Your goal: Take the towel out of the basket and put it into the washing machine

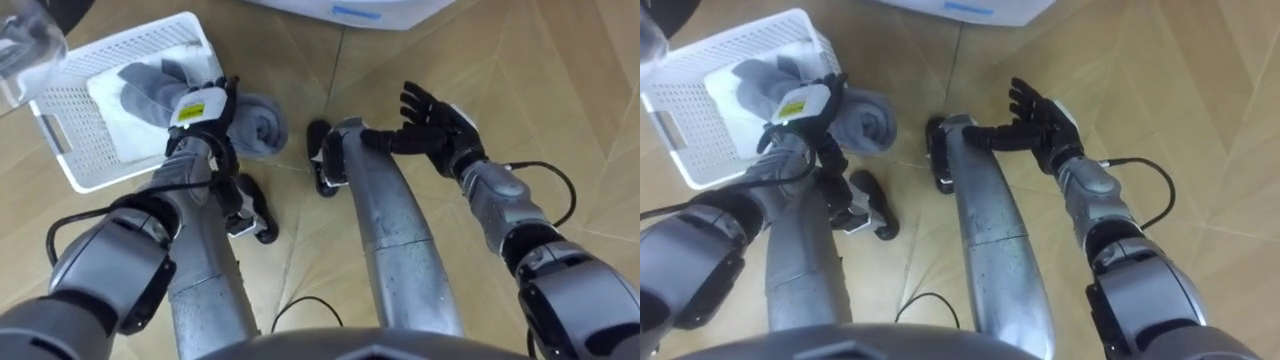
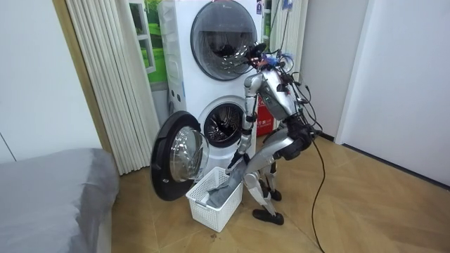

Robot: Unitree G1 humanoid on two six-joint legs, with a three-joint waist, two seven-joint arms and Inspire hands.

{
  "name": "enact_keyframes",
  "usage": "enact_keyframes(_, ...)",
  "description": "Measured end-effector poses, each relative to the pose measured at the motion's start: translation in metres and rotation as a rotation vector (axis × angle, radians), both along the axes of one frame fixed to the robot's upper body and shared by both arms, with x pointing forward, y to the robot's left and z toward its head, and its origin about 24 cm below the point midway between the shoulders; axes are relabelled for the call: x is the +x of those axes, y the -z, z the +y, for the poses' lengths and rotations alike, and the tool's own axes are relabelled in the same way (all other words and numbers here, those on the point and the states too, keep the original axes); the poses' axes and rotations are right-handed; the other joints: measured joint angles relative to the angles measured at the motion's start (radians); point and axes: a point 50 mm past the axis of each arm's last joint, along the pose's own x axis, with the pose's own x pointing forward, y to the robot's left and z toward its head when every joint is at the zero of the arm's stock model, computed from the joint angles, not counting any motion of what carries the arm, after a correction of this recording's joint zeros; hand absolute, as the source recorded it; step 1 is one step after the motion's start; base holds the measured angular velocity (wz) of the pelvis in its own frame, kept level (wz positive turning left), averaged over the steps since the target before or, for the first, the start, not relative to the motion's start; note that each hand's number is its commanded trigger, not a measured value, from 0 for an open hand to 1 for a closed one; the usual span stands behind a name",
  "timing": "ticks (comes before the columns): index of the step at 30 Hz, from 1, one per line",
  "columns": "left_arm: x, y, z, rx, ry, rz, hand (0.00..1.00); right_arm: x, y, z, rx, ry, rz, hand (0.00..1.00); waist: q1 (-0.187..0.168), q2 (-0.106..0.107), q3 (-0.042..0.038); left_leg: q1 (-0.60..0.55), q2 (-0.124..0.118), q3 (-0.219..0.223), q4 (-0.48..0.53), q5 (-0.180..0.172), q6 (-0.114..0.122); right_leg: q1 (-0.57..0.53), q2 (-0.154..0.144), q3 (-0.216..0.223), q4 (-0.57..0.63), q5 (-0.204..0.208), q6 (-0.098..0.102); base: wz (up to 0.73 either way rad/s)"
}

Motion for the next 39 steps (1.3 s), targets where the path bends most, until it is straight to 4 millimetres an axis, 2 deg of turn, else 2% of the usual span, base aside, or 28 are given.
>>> enact_keyframes(2,0.003,-0.003,0.001,0.014,0.003,-0.025,1.0,0.001,-0.001,0.002,0.01,-0.011,-0.002,0.0,0.001,-0.003,0.0019,-0.013,0.014,-0.01,0.014,-0.007,-0.005,-0.006,0.011,-0.01,0.002,-0.004,-0.004,-0.11)
enact_keyframes(7,0.006,-0.008,0.002,0.058,0.033,-0.063,1.0,0.002,-0.002,0.002,0.036,-0.011,-0.005,0.0,-0.002,-0.008,0.0053,-0.031,0.017,-0.018,0.033,-0.021,-0.006,-0.024,0.01,-0.016,0.018,-0.016,-0.004,-0.01)
enact_keyframes(11,0.013,-0.015,0.006,0.092,0.035,-0.082,1.0,0.003,-0.003,0.002,0.045,-0.012,-0.005,0.0,-0.004,-0.011,0.0086,-0.034,0.016,-0.02,0.032,-0.024,-0.005,-0.026,0.01,-0.016,0.017,-0.019,-0.001,0.0)
enact_keyframes(24,0.015,-0.019,0.014,0.097,0.014,-0.093,1.0,0.003,-0.002,0.003,0.055,-0.014,0.007,0.0,-0.024,-0.014,0.0094,-0.019,0.01,-0.008,-0.003,-0.021,0.0,-0.013,0.005,-0.014,-0.013,-0.023,0.005,0.0)
enact_keyframes(26,0.012,-0.016,0.018,0.092,0.005,-0.077,1.0,0.001,0.001,0.003,0.04,-0.014,0.033,0.0,-0.026,-0.02,0.0132,0.011,0.01,-0.009,-0.012,-0.021,0.0,0.02,0.007,-0.016,-0.024,-0.024,0.008,-0.04)
enact_keyframes(31,-0.006,0.001,0.022,0.07,-0.005,-0.019,1.0,-0.014,0.016,-0.002,-0.017,0.007,0.113,0.0,-0.023,-0.022,0.0131,0.133,0.011,0.004,-0.076,-0.018,0.0,0.143,0.012,-0.015,-0.086,-0.022,0.018,-0.01)
enact_keyframes(36,-0.013,0.007,0.025,0.06,-0.023,0.001,1.0,-0.041,0.036,-0.012,-0.094,0.033,0.206,0.0,0.0,-0.02,0.0119,0.268,-0.011,0.018,-0.197,0.018,-0.002,0.277,0.004,-0.016,-0.191,-0.007,0.032,0.05)
enact_keyframes(37,-0.012,0.006,0.024,0.056,-0.02,-0.005,1.0,-0.047,0.039,-0.013,-0.101,0.043,0.221,0.0,0.006,-0.019,0.0113,0.293,-0.024,0.021,-0.229,0.031,-0.002,0.302,-0.005,-0.017,-0.214,-0.005,0.035,0.16)
enact_keyframes(39,-0.009,0.003,0.024,0.013,-0.05,-0.023,1.0,-0.05,0.042,-0.014,-0.117,0.048,0.236,0.0,0.019,-0.014,0.0107,0.324,-0.021,0.04,-0.27,0.052,0.0,0.335,-0.007,-0.017,-0.253,0.009,0.041,0.09)
